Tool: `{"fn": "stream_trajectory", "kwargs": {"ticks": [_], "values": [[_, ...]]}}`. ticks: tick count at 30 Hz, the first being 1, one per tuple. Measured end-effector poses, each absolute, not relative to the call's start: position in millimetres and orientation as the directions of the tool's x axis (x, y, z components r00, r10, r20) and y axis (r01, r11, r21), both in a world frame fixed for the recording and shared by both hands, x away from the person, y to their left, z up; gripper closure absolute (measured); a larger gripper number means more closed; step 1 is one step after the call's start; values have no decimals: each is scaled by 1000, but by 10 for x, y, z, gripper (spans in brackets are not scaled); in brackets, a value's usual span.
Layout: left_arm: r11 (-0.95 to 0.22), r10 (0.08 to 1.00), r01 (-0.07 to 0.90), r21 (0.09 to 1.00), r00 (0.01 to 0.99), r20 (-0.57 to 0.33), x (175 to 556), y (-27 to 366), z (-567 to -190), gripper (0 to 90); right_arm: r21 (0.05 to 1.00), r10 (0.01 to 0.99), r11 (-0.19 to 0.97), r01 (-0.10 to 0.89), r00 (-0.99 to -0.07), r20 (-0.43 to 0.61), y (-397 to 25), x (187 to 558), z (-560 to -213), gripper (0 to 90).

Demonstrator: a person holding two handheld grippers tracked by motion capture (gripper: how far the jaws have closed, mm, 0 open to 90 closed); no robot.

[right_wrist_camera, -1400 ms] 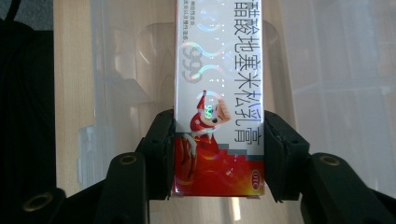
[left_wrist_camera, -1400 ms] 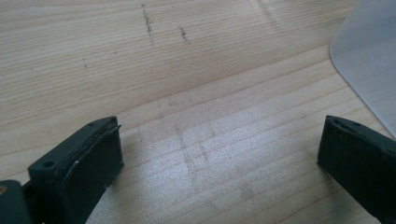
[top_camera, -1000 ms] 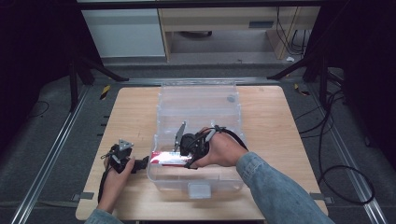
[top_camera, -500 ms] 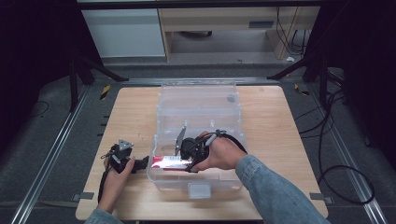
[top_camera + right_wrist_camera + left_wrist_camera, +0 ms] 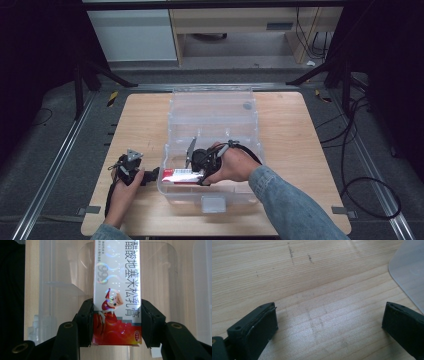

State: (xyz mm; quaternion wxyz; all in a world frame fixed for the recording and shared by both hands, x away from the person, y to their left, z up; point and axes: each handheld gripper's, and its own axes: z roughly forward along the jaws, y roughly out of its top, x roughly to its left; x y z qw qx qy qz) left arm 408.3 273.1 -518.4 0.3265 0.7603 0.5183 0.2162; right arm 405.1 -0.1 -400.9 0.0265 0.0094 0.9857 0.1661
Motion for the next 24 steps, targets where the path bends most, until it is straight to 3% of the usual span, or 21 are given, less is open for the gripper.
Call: {"fn": "stream_trajectory", "kwargs": {"ticks": [24], "values": [[-248, 930, 648, 720, 369, -11, 4083, 2730, -5184, 0, 314, 23, 949, 6, -998, -52, 11, 4090, -4239, 511]]}}
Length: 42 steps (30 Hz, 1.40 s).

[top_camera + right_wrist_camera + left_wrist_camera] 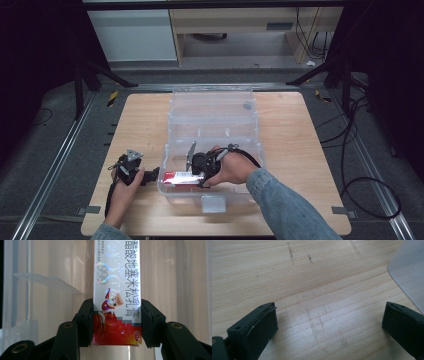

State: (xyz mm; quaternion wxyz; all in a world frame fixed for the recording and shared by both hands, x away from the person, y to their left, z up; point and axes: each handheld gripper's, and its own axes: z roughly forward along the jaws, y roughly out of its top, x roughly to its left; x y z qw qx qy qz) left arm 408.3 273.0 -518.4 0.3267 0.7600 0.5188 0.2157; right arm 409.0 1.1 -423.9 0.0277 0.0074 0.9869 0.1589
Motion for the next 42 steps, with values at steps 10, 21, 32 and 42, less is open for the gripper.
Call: {"fn": "stream_trajectory", "kwargs": {"ticks": [10, 21, 32, 42], "values": [[-246, 930, 647, 721, 368, -12, 4083, 2729, -5185, 0, 320, 31, 947, 17, -999, -39, 1, 4105, -4314, 511], [-251, 929, 648, 719, 370, -10, 4084, 2731, -5184, 0, 306, 21, 952, 9, -999, -37, 14, 4123, -4370, 511], [-251, 929, 648, 720, 371, -10, 4086, 2730, -5184, 0, 301, 30, 954, 21, -999, -26, 20, 4127, -4451, 511], [-252, 929, 648, 719, 371, -9, 4086, 2730, -5183, 0, 308, 34, 951, 28, -999, -15, 13, 4121, -4503, 510]]}}
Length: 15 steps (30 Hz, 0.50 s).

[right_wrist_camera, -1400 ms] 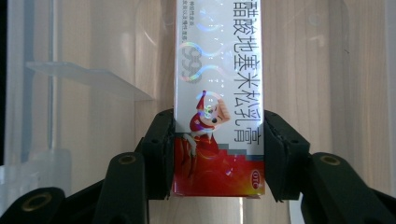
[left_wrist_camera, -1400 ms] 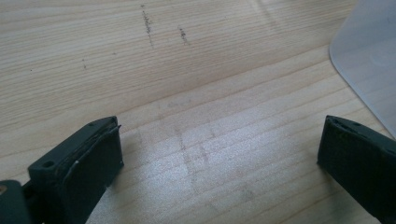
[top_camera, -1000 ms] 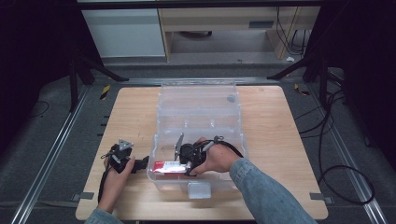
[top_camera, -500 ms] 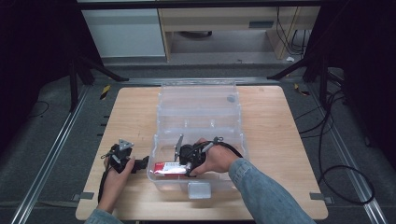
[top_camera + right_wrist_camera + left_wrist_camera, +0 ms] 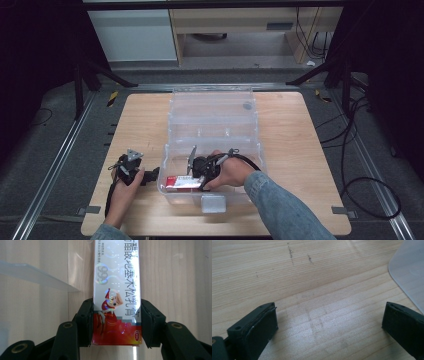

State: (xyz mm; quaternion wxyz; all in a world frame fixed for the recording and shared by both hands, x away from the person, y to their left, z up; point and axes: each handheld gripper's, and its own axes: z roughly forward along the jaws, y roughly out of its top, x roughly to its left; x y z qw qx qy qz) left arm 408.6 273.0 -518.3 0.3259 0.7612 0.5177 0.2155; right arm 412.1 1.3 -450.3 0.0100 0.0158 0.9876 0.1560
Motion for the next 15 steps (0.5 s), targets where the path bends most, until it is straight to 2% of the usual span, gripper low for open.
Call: {"fn": "stream_trajectory", "kwargs": {"ticks": [15], "values": [[-254, 928, 648, 719, 373, -8, 4087, 2730, -5183, 0, 303, 39, 952, 36, -999, -3, 19, 4119, -4565, 509]]}}
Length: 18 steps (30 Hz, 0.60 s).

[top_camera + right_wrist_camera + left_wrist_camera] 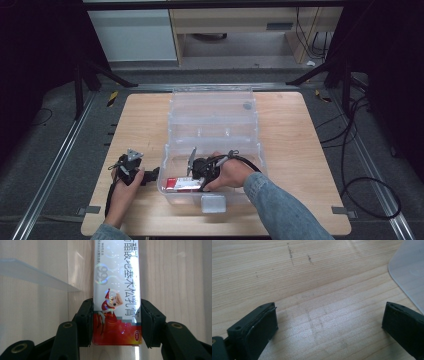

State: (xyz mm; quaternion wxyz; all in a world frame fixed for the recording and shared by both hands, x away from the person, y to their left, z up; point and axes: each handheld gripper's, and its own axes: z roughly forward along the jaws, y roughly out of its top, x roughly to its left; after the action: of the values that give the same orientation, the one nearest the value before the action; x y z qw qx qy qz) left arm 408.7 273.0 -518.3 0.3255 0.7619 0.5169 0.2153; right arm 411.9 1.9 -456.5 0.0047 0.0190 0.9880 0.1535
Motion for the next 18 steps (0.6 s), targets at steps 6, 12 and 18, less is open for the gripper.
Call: {"fn": "stream_trajectory", "kwargs": {"ticks": [6, 12, 18], "values": [[-254, 928, 647, 719, 373, -9, 4088, 2730, -5183, 0, 299, 41, 953, 38, -999, -4, 21, 4120, -4565, 506], [-253, 928, 647, 719, 373, -9, 4087, 2730, -5183, 0, 291, 53, 956, 50, -999, -2, 26, 4119, -4587, 498], [-254, 928, 647, 719, 373, -9, 4087, 2730, -5183, 0, 315, 72, 947, 66, -997, -6, 11, 4124, -4533, 472]]}}
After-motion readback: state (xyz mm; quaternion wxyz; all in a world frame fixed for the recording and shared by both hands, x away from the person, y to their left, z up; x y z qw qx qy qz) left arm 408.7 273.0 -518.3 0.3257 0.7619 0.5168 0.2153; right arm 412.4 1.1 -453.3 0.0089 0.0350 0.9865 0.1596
